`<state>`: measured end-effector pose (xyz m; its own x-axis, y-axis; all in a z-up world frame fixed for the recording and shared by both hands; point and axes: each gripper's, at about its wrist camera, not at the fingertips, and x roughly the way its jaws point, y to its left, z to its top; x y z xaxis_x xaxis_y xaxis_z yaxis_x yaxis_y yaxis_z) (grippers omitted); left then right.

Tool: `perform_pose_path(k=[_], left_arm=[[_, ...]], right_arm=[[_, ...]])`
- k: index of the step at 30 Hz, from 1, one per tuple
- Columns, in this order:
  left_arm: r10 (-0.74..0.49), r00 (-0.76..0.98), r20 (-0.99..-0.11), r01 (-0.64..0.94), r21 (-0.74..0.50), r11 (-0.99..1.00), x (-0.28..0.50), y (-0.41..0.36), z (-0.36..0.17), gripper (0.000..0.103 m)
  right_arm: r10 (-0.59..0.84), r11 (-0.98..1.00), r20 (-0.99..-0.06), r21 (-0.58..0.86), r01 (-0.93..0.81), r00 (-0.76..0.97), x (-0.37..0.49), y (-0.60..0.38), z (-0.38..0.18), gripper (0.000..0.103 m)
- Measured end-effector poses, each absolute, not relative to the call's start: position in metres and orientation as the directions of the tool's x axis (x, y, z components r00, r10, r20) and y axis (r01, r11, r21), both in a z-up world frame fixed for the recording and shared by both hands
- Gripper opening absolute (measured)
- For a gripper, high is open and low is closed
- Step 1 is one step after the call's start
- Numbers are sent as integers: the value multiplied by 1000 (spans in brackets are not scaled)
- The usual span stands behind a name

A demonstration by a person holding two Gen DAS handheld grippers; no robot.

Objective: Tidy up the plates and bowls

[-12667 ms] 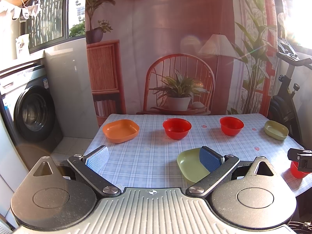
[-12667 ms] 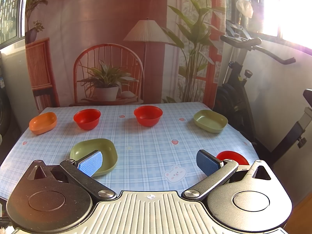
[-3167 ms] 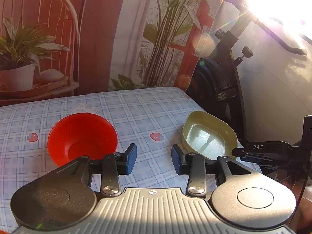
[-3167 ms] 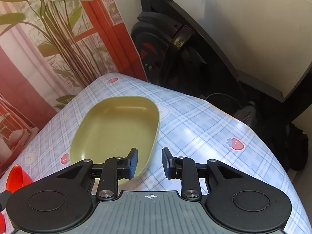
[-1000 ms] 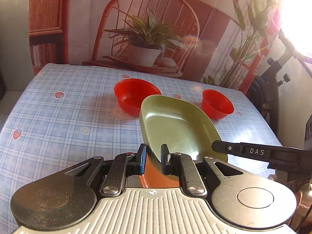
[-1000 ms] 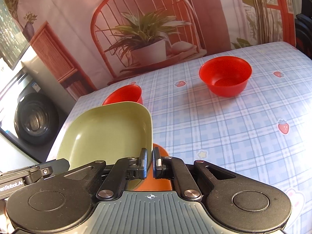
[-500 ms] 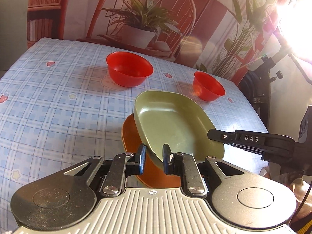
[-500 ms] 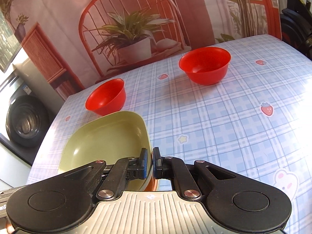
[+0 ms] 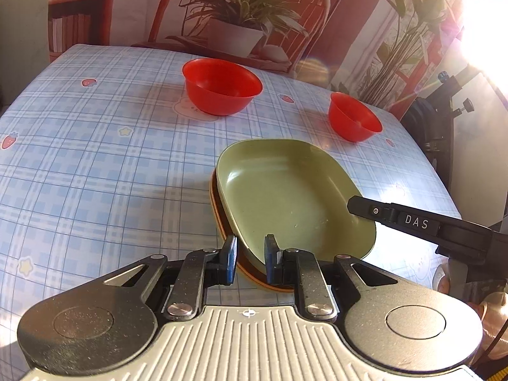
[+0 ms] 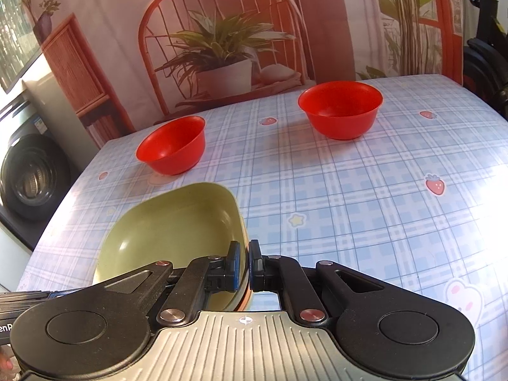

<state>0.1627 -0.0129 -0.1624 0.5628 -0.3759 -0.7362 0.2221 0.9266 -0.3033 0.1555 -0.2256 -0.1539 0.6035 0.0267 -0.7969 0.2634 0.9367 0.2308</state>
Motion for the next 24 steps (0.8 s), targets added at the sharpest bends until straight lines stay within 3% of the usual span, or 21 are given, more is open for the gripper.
perform_pose_path(k=[19,24], left_arm=[[-354,565,-746,186,-302,935,164,-10,-165,19],[-359,564,-744,165,-325,931,166,-6,-169,24]], right_arm=[[-1,949,-817,181,258,577,148,-219,-168,15],[-10,949,-814,176,263,581,146,-219,-168,16]])
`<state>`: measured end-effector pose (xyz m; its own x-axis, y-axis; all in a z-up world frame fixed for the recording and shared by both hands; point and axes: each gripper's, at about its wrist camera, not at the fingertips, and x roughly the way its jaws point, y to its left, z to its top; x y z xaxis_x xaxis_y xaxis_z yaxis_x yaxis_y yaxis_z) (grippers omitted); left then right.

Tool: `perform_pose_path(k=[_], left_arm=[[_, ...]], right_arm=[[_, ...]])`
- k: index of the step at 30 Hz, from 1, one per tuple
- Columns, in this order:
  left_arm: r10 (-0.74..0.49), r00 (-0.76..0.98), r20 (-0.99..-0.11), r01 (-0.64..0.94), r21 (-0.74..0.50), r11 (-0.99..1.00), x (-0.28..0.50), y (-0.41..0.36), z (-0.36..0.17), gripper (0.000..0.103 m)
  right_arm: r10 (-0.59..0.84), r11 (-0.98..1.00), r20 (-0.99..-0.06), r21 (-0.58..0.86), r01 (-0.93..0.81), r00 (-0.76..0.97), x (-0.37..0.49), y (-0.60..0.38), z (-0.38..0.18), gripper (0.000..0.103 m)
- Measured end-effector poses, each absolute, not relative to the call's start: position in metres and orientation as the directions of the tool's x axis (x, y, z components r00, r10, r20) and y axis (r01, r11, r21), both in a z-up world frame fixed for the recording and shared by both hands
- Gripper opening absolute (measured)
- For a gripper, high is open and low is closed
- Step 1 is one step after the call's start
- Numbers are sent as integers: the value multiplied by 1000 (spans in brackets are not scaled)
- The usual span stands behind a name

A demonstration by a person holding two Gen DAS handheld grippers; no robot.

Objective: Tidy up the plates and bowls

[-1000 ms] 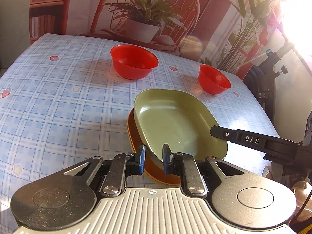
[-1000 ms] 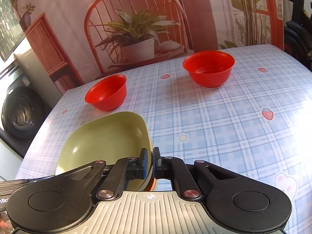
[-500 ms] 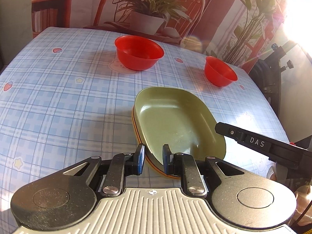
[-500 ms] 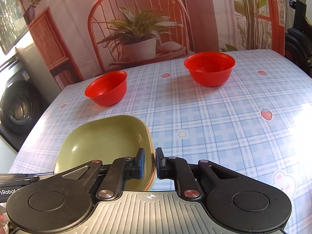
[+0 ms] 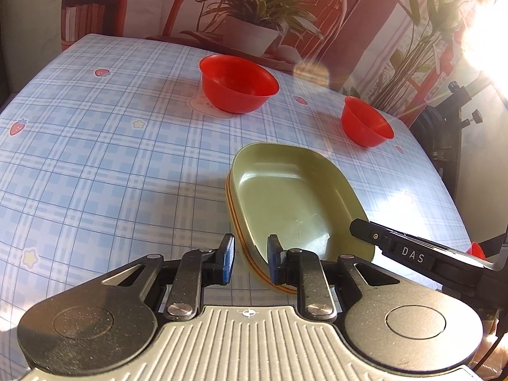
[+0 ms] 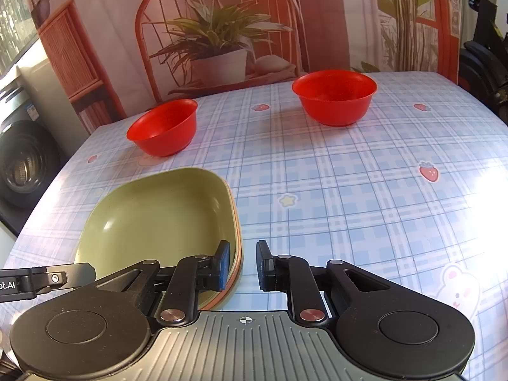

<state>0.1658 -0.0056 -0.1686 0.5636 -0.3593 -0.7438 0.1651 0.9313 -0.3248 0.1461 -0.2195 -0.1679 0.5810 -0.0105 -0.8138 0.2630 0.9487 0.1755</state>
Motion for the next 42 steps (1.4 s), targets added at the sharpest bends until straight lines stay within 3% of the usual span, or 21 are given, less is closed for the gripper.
perform_pose_path(k=[14,23,34,42], left_arm=[[-352,551,-757,140,-332,933,167,-6,-171,32],[-420,676,-605,213,-385,898,169,15,-107,37],[-383,807,-450,222,-370,902,181,41,-28,37],[-343,836,-427,190,-361,913,202,52,-23,39]], right_arm=[[31,940,-792,231,251,610,144,-221,-162,17],[8,966,-715,187,179,699,157,-220,-115,19],[-41,976,-640,137,167,767,190,-243,-62,19],[-34,984,-648,112,140,761,211,-241,-66,19]])
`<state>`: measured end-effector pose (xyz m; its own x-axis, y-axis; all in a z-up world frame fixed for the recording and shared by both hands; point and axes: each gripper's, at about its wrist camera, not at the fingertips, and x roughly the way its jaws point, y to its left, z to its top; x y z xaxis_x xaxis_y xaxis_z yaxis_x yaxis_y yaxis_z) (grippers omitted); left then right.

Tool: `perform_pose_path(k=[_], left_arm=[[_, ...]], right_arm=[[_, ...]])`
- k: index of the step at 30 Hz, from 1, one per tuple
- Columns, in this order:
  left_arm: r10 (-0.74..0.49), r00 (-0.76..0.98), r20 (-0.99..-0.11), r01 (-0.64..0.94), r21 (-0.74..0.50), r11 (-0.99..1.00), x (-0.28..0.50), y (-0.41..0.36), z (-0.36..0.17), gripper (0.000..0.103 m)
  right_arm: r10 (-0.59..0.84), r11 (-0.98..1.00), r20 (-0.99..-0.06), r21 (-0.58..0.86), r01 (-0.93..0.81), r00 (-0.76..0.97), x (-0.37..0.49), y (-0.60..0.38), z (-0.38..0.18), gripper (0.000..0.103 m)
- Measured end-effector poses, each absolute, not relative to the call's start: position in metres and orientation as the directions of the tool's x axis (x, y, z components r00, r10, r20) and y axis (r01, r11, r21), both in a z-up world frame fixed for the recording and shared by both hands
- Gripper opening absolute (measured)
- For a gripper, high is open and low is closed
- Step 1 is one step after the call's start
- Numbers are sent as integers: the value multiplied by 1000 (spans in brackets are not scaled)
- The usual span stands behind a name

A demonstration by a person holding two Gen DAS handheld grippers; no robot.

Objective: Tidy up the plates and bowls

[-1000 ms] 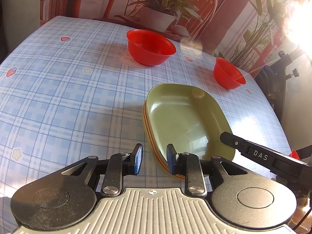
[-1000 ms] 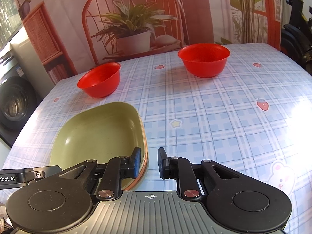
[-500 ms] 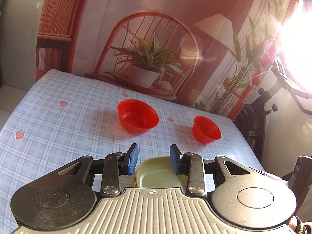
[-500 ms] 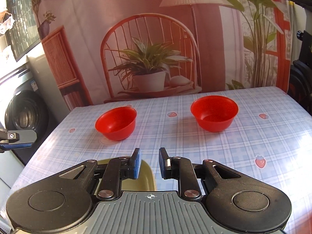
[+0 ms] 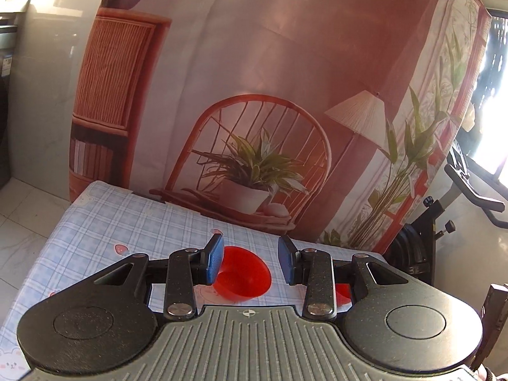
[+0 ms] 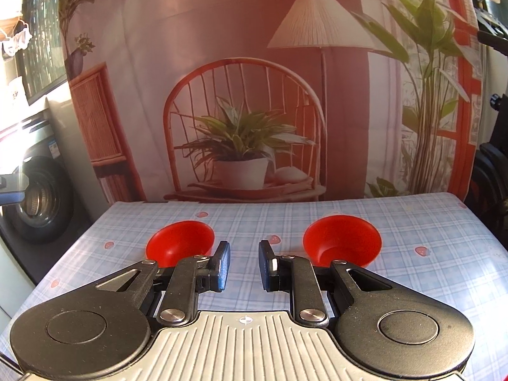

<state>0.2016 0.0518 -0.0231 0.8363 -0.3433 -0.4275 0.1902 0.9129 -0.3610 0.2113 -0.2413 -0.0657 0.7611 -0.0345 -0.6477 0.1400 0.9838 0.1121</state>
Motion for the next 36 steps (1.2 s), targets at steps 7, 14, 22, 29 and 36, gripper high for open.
perform_pose_path(k=[7,14,22,29,36], left_arm=[[-276,822,-498,144,-287,947,237,54,-57,39],[-260,793,-551,164,-218,962,292,43,-88,39],[-299,710,-638,217,-205,954,345,19,-133,39],[-310,653,-691,222,-216,951,362,14,-163,39],[-327,623,-711,226,-237,945,368,10,-176,16]], right_arm=[[15,983,-692,142,116,722,236,-229,-95,19],[63,983,-727,165,85,684,290,-224,-122,19],[110,981,-790,185,62,604,345,-218,-161,19],[146,975,-824,213,60,547,368,-217,-186,23],[177,965,-826,252,70,535,371,-220,-195,19]])
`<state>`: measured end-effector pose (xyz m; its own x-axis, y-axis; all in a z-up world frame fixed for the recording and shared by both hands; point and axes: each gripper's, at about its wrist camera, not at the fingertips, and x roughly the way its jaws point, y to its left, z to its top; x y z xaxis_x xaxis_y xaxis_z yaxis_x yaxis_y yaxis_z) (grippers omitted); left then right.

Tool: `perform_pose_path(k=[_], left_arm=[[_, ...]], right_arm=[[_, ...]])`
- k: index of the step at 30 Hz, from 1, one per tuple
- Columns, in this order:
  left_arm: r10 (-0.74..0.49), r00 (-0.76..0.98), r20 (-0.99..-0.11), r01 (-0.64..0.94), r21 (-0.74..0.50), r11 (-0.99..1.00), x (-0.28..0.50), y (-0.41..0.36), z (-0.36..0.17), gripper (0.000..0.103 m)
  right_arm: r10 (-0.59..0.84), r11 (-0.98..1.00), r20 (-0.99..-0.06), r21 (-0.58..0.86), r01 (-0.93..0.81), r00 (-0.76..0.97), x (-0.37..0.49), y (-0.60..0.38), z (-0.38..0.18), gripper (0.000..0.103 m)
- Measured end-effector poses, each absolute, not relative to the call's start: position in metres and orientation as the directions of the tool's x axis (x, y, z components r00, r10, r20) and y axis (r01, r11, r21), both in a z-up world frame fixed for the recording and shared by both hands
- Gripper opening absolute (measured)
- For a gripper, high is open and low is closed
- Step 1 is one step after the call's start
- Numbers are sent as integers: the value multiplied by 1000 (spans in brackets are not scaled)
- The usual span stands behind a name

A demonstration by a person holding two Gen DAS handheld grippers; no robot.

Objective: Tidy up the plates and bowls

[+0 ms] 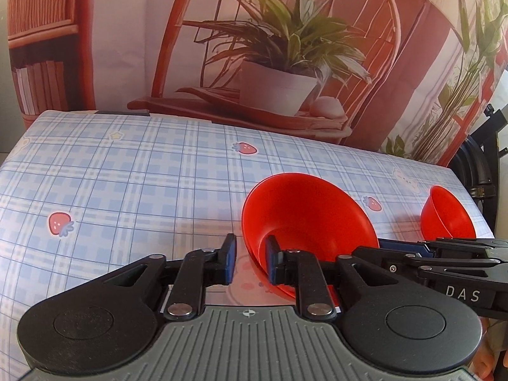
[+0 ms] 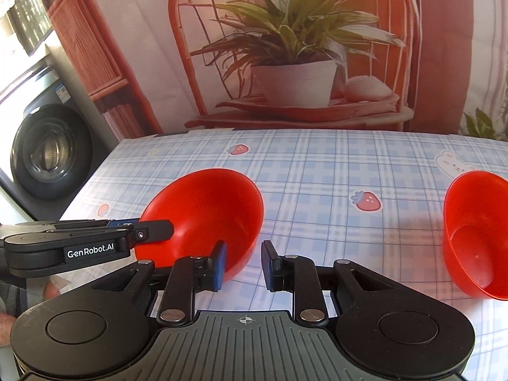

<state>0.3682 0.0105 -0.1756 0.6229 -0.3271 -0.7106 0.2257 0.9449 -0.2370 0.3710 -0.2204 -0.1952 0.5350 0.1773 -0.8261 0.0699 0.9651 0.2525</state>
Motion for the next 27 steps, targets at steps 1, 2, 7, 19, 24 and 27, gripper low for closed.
perform_pose_path(k=[1,2,7,19,24,27], left_arm=[[-333,623,-708,228,-242,943,368,10,-175,15],[-339,624,-704,232,-247,941,368,9,-174,13],[-333,629,-703,252,-221,942,363,3,-166,13],[-349,636,-688,324,-171,930,348,-34,-131,13],[-383,623,-682,387,-157,909,348,-67,-118,13],[-402,616,-678,437,-130,890,346,-95,-110,13]], right_arm=[[174,964,-826,253,76,536,371,-221,-195,15],[177,962,-823,259,80,540,371,-222,-195,13],[178,958,-811,273,91,557,363,-225,-188,12],[142,938,-744,313,152,652,328,-255,-156,11],[107,907,-695,361,217,711,299,-287,-146,11],[73,885,-673,384,263,736,283,-310,-143,11]])
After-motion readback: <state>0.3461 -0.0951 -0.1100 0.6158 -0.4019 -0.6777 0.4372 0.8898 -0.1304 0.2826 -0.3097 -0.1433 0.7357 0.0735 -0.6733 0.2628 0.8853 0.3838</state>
